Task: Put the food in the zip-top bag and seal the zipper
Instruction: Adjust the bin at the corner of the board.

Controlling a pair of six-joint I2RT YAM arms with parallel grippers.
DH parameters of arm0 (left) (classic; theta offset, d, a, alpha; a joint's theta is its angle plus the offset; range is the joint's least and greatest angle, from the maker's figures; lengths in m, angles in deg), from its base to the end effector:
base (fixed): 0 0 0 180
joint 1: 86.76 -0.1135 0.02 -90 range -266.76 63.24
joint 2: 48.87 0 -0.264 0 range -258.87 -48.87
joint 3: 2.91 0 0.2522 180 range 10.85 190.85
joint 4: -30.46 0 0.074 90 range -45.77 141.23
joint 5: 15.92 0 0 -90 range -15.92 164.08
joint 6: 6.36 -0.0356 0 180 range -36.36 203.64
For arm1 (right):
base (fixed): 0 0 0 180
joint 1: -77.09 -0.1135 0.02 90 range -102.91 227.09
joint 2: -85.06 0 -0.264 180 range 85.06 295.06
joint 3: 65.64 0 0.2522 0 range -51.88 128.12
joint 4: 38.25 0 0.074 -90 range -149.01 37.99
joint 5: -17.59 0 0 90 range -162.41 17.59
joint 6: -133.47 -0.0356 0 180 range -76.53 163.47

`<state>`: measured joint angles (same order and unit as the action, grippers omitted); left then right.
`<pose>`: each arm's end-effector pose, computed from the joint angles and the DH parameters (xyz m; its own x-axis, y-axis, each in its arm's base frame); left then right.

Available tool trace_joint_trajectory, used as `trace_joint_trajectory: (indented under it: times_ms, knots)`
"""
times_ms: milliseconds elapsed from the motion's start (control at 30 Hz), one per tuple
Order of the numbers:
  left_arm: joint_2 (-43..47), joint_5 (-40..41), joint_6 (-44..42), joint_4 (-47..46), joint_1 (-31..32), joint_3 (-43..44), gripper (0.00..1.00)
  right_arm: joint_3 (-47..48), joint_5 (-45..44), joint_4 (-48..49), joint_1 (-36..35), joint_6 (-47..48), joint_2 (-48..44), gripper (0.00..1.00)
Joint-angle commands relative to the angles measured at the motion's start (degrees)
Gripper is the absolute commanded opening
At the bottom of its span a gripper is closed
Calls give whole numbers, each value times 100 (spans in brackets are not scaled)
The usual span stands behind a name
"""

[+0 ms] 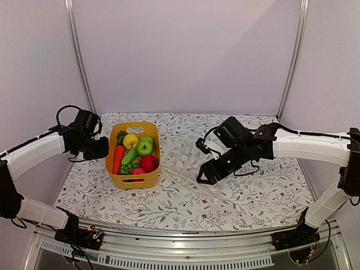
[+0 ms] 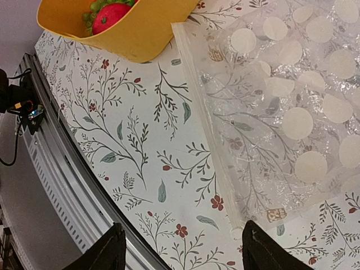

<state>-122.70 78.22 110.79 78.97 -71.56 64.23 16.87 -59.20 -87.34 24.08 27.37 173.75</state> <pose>0.2511 -0.0655 0.2478 -0.8063 -0.2526 -0.5349 -0.1643 0.9643 -0.2077 0.1900 0.2658 0.2610 -0.7125 -0.4971 -0.4953 -0.6852 0.6449 0.3384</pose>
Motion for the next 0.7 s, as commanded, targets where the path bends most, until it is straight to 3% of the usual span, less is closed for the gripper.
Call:
trace_joint_trajectory:
  times_ms: [0,200,500,667]
  knots:
    - [591,-97,594,169,313,-422,0,-242,-243,-4,-156,90,45,69]
    - [1043,60,427,634,317,-529,0,-128,-293,19,-194,-143,31,69]
    - [1167,-38,580,746,324,-596,0,1292,-1021,-520,-526,266,1207,64]
    - [1286,99,549,525,312,-601,0,1587,-1283,-717,-580,310,1640,60]
